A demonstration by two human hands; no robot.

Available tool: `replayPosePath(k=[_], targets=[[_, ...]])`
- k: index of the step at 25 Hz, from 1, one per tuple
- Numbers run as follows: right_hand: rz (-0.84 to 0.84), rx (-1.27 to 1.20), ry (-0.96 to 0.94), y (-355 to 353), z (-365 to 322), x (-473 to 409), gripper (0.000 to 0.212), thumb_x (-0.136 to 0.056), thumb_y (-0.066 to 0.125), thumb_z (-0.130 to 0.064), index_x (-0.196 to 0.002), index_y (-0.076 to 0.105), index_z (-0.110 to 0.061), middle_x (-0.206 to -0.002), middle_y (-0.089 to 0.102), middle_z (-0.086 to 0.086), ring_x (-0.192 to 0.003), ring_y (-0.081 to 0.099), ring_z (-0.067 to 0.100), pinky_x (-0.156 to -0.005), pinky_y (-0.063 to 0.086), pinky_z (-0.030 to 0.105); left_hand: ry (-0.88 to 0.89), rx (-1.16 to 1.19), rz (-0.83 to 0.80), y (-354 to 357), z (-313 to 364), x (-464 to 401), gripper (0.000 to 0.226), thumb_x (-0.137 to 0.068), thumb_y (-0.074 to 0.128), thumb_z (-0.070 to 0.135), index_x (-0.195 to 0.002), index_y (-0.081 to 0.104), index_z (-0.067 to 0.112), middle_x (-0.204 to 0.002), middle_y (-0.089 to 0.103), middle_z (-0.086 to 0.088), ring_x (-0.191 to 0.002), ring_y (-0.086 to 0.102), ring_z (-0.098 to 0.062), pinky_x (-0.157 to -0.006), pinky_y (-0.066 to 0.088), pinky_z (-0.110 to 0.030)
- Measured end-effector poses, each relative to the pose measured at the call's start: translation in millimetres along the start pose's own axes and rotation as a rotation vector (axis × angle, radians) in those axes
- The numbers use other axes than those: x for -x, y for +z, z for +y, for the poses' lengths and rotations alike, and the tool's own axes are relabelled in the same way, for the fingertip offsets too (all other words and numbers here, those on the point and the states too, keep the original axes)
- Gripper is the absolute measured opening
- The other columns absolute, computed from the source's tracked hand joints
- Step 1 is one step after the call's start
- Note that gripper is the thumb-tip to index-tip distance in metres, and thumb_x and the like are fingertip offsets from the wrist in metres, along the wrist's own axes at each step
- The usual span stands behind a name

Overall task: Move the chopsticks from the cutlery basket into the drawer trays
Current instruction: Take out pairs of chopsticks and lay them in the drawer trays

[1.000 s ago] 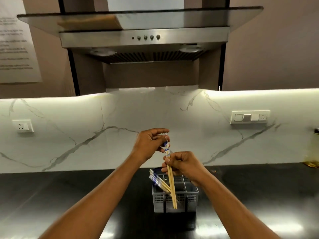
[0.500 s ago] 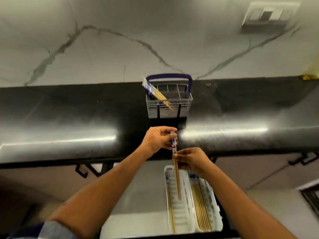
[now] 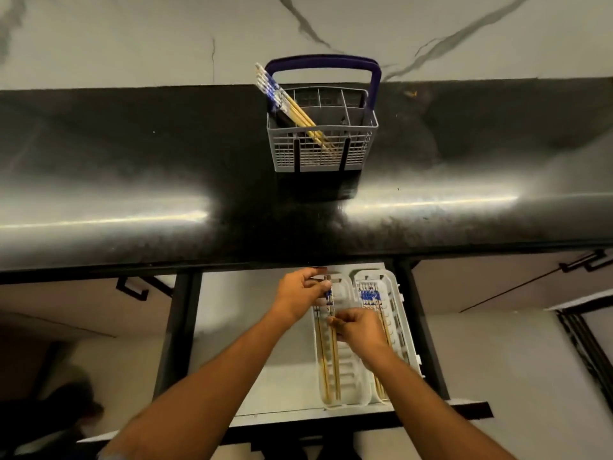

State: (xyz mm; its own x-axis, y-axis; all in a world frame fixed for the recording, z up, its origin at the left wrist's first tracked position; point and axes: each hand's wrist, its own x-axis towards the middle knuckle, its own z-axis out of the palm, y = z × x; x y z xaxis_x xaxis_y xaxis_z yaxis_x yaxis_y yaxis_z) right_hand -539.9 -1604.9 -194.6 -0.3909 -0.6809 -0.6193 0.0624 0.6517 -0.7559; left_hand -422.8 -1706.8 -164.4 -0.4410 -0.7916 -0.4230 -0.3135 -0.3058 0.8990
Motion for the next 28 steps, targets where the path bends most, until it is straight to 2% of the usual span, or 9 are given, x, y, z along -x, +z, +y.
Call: replayPosePath(k=[2,4,7,10,14,18,20,24,28], targets=[[0.077,0.129,0.049,13.0,3.7,-8.7,0.004,-0.085,0.074,-0.016,-0.088,0.077,-0.015,-0.082,0.076,0.002,-0.076,0.073,0.019,-0.073,0.062,0.031,-0.029,0.058,0.095,-6.8,-12.8,-4.6,0.03,-0.094,0.059,0.004,-0.124,0.06,0.004,-0.106,0.072,-0.015,-0.087,0.074,-0.021,-0.073,0.062,-0.028],[0.133,0.329,0.097,21.8,5.3,-16.3,0.007,-0.09,0.069,-0.017,-0.093,0.074,-0.015,-0.086,0.074,-0.001,-0.067,0.065,0.012,-0.058,0.054,0.02,-0.074,0.092,0.179,-15.0,-24.8,-5.2,0.026,-0.095,0.055,0.002,-0.121,0.062,0.005,-0.103,0.073,-0.014,-0.086,0.075,-0.02,-0.071,0.061,-0.026],[0.158,0.532,0.055,31.0,8.0,-26.1,0.02,-0.094,0.055,-0.014,-0.104,0.068,-0.003,-0.101,0.069,0.012,-0.075,0.051,0.017,-0.052,0.035,0.017,-0.144,0.105,0.201,-21.5,-42.3,-5.4,0.025,-0.095,0.055,0.001,-0.118,0.064,0.007,-0.1,0.074,-0.011,-0.085,0.075,-0.018,-0.073,0.062,-0.029],[0.179,0.613,0.051,36.9,8.4,-32.8,0.026,-0.097,0.048,-0.012,-0.113,0.063,0.001,-0.113,0.065,0.018,-0.082,0.044,0.018,-0.051,0.029,0.015,-0.178,0.134,0.216,-23.5,-49.9,-11.4,0.026,-0.094,0.055,-0.002,-0.116,0.065,0.008,-0.099,0.074,-0.011,-0.085,0.075,-0.019,-0.075,0.062,-0.033],[0.147,0.591,0.031,44.8,14.5,-43.6,0.03,-0.099,0.042,-0.01,-0.117,0.062,0.003,-0.12,0.065,0.02,-0.086,0.046,0.018,-0.074,0.047,0.026,-0.175,0.154,0.217,-25.5,-50.4,-16.3,0.026,-0.093,0.055,-0.003,-0.113,0.065,0.011,-0.098,0.074,-0.01,-0.083,0.075,-0.019,-0.072,0.061,-0.028],[0.162,0.549,0.052,45.4,13.8,-41.5,0.03,-0.098,0.042,-0.01,-0.114,0.063,0.002,-0.117,0.066,0.019,-0.096,0.062,0.031,-0.079,0.052,0.033,-0.188,0.179,0.208,-24.3,-48.2,-21.0,0.024,-0.093,0.057,-0.002,-0.11,0.067,0.012,-0.098,0.074,-0.01,-0.082,0.075,-0.018,-0.067,0.06,-0.024],[0.142,0.598,0.08,43.3,8.4,-39.7,0.028,-0.097,0.043,-0.009,-0.114,0.063,0.002,-0.112,0.066,0.016,-0.105,0.064,0.032,-0.078,0.051,0.029,-0.19,0.193,0.207,-23.1,-47.2,-24.5,0.023,-0.092,0.058,-0.002,-0.109,0.068,0.011,-0.099,0.074,-0.011,-0.081,0.076,-0.019,-0.067,0.06,-0.024],[0.132,0.815,0.102,39.7,5.8,-38.3,0.022,-0.096,0.05,-0.004,-0.114,0.064,-0.006,-0.107,0.069,0.008,-0.094,0.068,0.019,-0.084,0.057,0.025,-0.2,0.236,0.211,-21.8,-44.6,-26.5,0.024,-0.092,0.057,-0.004,-0.109,0.068,0.009,-0.099,0.074,-0.013,-0.083,0.075,-0.022,-0.066,0.06,-0.024],[0.124,0.887,0.067,41.2,8.0,-38.5,0.02,-0.097,0.05,-0.004,-0.112,0.062,-0.005,-0.1,0.065,0.007,-0.077,0.055,0.014,-0.074,0.049,0.018,-0.202,0.254,0.218,-22.7,-41.2,-25.3,0.024,-0.092,0.056,-0.005,-0.109,0.068,0.007,-0.099,0.074,-0.015,-0.086,0.074,-0.026,-0.065,0.06,-0.024]])
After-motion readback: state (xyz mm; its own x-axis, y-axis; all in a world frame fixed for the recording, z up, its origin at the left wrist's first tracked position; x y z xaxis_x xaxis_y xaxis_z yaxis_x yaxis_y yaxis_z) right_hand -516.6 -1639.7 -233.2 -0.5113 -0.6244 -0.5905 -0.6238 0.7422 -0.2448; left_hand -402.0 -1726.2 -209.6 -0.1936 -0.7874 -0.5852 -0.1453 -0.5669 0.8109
